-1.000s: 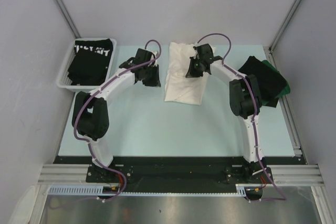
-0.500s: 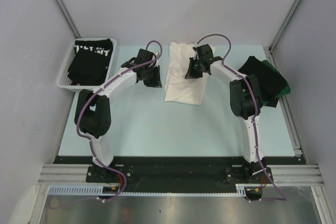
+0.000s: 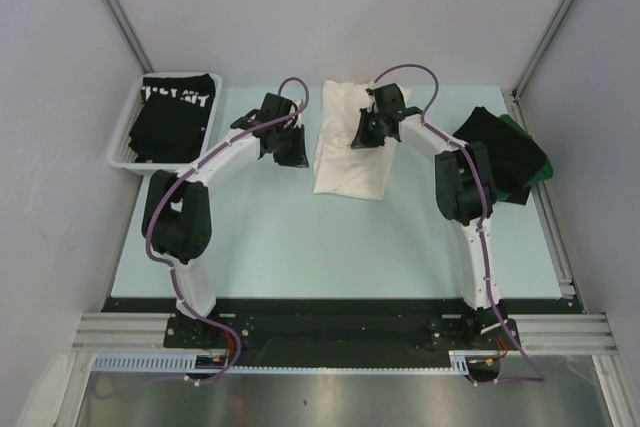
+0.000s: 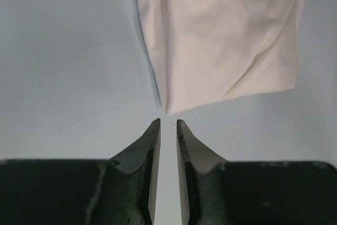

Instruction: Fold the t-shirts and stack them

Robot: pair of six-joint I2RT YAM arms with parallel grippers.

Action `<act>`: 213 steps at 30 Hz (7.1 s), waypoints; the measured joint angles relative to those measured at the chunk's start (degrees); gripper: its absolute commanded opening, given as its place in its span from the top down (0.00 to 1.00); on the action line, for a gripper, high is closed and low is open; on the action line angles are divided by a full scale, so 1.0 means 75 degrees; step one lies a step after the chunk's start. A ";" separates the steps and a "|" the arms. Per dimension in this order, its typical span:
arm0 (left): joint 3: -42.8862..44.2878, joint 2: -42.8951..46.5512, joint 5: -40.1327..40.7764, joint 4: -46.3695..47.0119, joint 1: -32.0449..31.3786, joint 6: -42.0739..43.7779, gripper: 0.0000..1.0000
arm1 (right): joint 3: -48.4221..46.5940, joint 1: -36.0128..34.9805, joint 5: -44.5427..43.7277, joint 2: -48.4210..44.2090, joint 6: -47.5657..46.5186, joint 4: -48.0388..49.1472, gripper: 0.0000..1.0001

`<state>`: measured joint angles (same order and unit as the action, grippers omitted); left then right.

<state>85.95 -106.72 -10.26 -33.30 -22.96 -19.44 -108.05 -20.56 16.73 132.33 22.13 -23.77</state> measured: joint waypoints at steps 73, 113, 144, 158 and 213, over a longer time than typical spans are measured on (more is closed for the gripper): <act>-0.0391 0.0000 -0.0254 0.0023 0.0000 0.0093 0.78 | 0.0280 -0.0023 0.0236 -0.0003 0.0236 0.0289 1.00; -0.0391 0.0000 -0.0256 -0.0035 0.0000 0.0201 0.78 | -0.1218 0.0335 0.0108 0.0600 0.0015 -0.0189 1.00; -0.0752 0.0187 -0.0262 0.0017 0.0003 0.0265 0.78 | 0.0557 -0.0440 0.0041 -0.0160 0.0114 0.0420 1.00; -0.0772 0.0187 -0.0256 -0.0064 0.0082 0.0484 0.78 | -0.1682 -0.0067 -0.0335 0.1274 -0.0370 0.0114 1.00; -0.1571 -0.1017 -0.1644 0.1961 0.0087 -0.0213 0.58 | 0.2005 0.0423 -0.1443 -0.3762 -0.0854 -0.0819 0.55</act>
<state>74.17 -114.34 -22.59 -18.59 -22.31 -21.04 -93.01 -17.39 5.91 104.12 15.73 -29.91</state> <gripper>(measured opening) 0.373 0.438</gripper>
